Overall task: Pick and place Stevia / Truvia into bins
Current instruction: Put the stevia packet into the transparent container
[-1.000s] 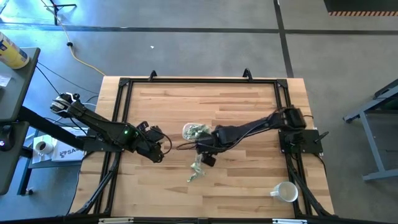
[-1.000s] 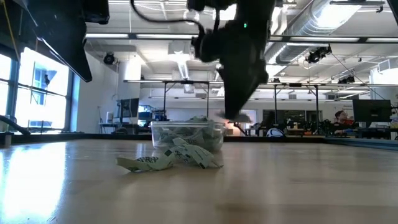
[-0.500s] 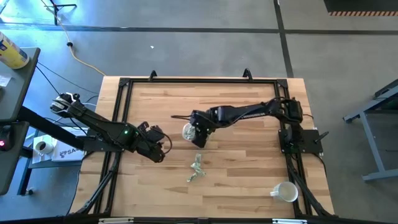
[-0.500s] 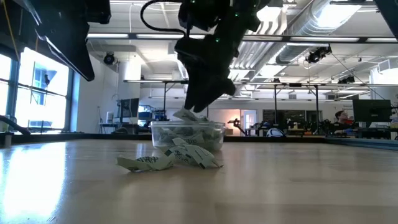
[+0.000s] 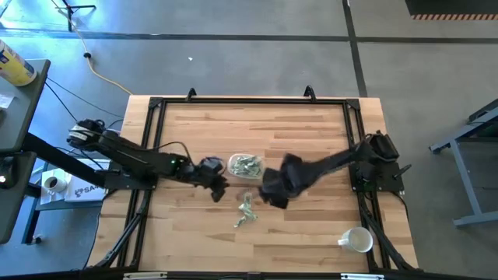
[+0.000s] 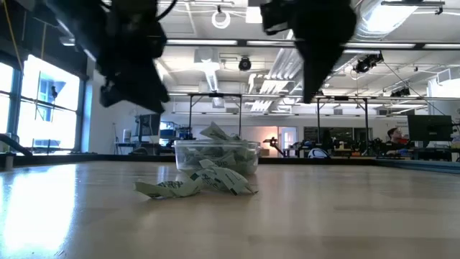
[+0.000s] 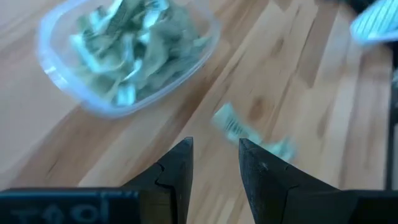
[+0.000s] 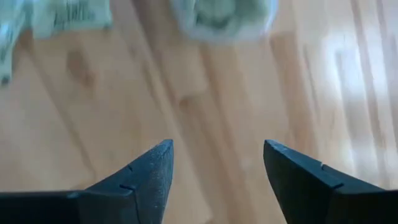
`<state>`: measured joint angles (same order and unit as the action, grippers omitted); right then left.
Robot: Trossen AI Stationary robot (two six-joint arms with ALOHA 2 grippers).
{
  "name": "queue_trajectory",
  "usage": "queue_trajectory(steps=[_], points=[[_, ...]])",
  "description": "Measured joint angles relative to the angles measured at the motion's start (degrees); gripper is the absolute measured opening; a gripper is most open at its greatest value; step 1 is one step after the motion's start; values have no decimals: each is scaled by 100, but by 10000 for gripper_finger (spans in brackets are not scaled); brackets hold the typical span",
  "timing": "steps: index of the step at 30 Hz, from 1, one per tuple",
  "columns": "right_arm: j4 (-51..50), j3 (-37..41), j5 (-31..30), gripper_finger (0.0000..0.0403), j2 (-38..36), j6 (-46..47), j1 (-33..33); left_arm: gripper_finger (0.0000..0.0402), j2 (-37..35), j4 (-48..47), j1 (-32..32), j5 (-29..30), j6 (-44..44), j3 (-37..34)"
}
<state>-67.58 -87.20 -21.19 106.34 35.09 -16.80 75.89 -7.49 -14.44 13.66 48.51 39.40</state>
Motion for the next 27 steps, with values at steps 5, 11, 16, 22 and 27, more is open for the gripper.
queue_trajectory(steps=[5, 11, 16, 22, 27], points=[[-122, 662, -11, 241, -123, 961, -623, 163, 1025, -331, 60, 5, 467, 942], [229, 2032, 281, 239, -826, 1904, -1227, 163, 2392, -1588, 55, -132, 1026, 2587], [495, 2857, -76, 239, -1638, 2770, -1510, 163, 3125, -2620, 55, -260, 1374, 3586], [608, 3453, -300, 240, -2431, 2945, -1554, 163, 3649, -2808, -33, -445, 1839, 3993], [685, 3679, -427, 239, -2743, 2928, -1503, 163, 3864, -2771, -75, -570, 2205, 4019]])
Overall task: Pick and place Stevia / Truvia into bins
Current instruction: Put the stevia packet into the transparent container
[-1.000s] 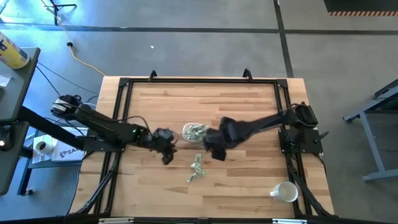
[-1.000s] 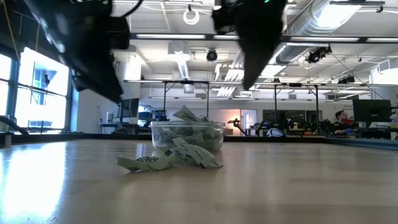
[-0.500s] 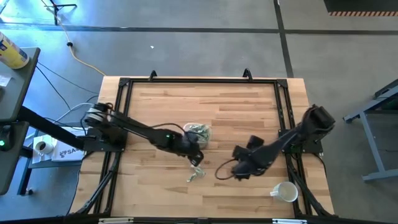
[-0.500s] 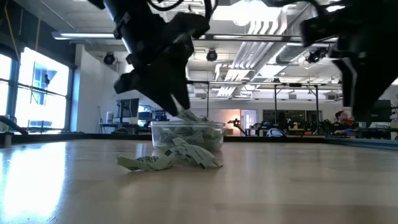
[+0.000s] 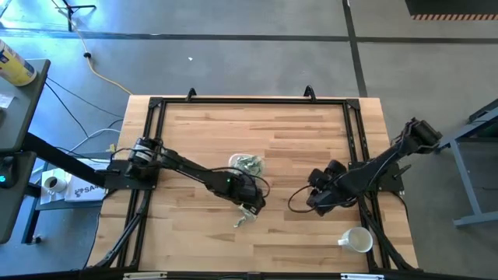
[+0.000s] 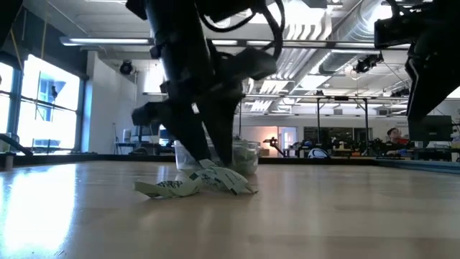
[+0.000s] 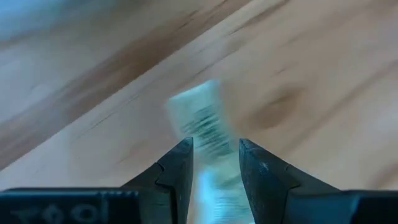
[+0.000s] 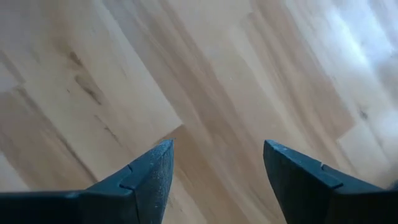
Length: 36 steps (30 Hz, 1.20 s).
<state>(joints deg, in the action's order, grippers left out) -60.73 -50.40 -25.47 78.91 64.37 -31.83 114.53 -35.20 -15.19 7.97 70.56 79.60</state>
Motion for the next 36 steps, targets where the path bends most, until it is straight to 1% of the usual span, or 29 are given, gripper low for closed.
queue_trajectory(steps=[2, 4, 6, 8, 10, 12, 15, 18, 20, 22, 24, 25, 27, 30, 32, 34, 36], points=[[-24, -2, -94, 239, -36, -22, 29, 163, 46, -73, -29, 4, 40, -46], [68, -1, -92, 240, -37, -146, 30, 163, 185, 466, -29, 24, 92, 1], [125, -1, -104, 240, -39, -160, 39, 163, 252, 343, -23, 32, 79, -31], [165, -3, -79, 239, -28, -159, 39, 162, 372, 470, -25, 72, 57, 4], [171, -3, -34, 239, -15, -150, 39, 154, 498, 410, -31, 111, 31, 11], [187, -3, 50, 240, -11, -124, 39, 133, 568, 308, -29, 120, 16, 26], [147, -5, 102, 240, -17, 4, 39, 87, 558, 282, -23, 123, -36, 7], [153, -5, 181, 239, -17, 14, 39, 43, 359, 119, -67, 220, -102, 150], [147, -5, 168, 239, -17, 13, 39, 31, 303, 184, -126, 583, -563, 305], [146, -5, 113, 240, -17, -12, 39, 34, 206, 320, -194, 914, -1373, 544], [149, -5, 38, 240, -17, -36, 46, 60, 185, 384, -208, 866, -1801, 739], [147, -5, 26, 239, -17, -57, 63, 81, 192, 327, -186, 690, -1832, 758], [142, -5, 46, 239, -17, -64, 70, 129, 309, 424, -130, 413, -1547, 762], [138, -5, 65, 240, -17, -3, 70, 207, 297, 364, -42, 421, -1013, 770], [139, -5, 61, 240, -15, -3, 67, 252, 283, 397, -38, 432, -691, 777], [138, -5, 32, 239, -15, -22, 67, 288, 285, 364, -56, 447, -575, 754], [136, -5, -34, 239, -15, -30, 67, 309, 312, 378, -66, 471, -565, 756]])
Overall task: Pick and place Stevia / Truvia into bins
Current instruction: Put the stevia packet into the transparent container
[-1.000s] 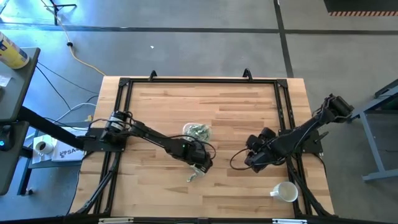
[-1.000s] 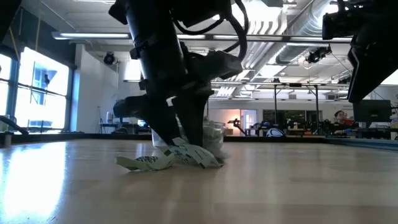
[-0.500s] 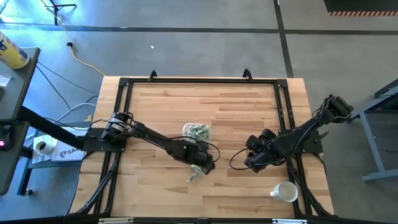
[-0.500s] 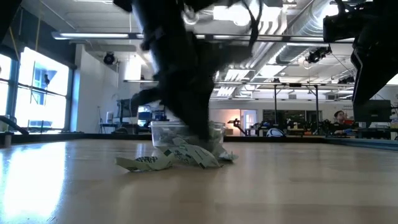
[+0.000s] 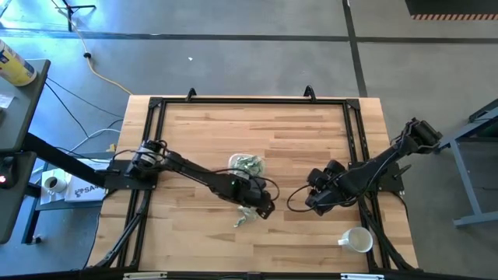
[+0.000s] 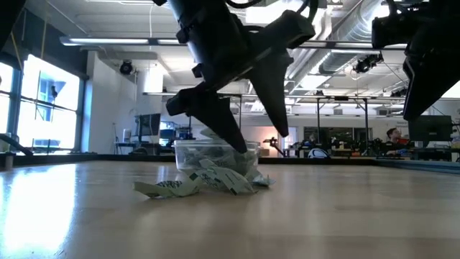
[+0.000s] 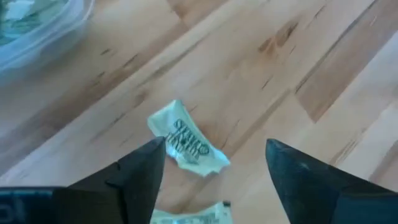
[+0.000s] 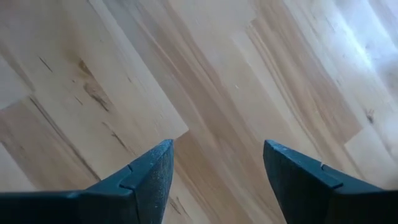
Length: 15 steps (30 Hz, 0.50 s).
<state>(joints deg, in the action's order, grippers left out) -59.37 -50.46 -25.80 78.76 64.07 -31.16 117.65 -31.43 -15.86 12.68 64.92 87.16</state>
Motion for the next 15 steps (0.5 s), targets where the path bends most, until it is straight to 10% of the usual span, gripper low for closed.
queue_trajectory(steps=[15], points=[[9, -2, 4, 240, 0, -96, 0, 240, 742, -477, -151, 286, 137, 86]])
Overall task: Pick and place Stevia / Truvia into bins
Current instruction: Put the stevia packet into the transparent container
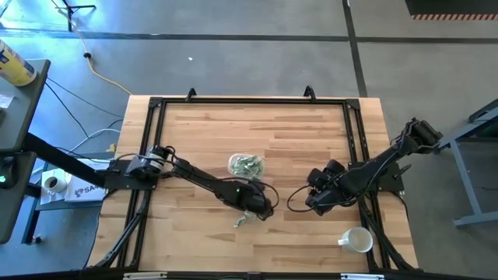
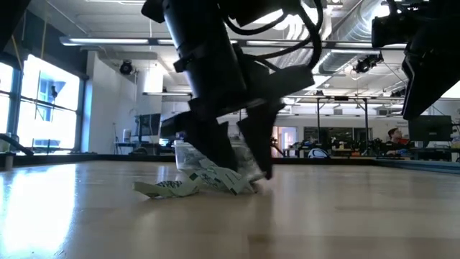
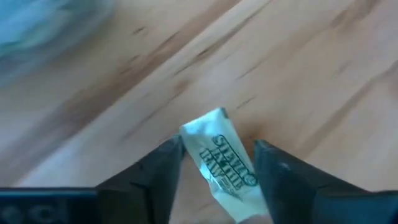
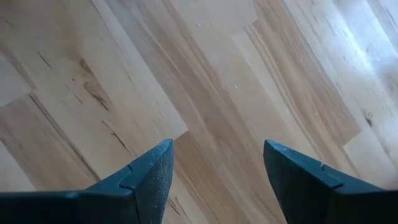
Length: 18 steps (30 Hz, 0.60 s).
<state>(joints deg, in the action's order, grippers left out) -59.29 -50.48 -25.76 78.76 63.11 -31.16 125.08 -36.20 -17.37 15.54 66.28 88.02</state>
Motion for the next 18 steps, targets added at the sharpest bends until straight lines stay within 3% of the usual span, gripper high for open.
queue_trajectory(steps=[11, 16, 18], points=[[7, 0, -20, 239, 0, 225, 0, 26, -173, -1526, 14, -117, -1238, -39], [57, 0, -32, 240, 0, 313, 0, 37, -633, -3205, 14, -28, -1356, -145], [84, -2, -54, 240, 2, 313, 0, 43, -1012, -3451, 43, 141, -1358, -84]])
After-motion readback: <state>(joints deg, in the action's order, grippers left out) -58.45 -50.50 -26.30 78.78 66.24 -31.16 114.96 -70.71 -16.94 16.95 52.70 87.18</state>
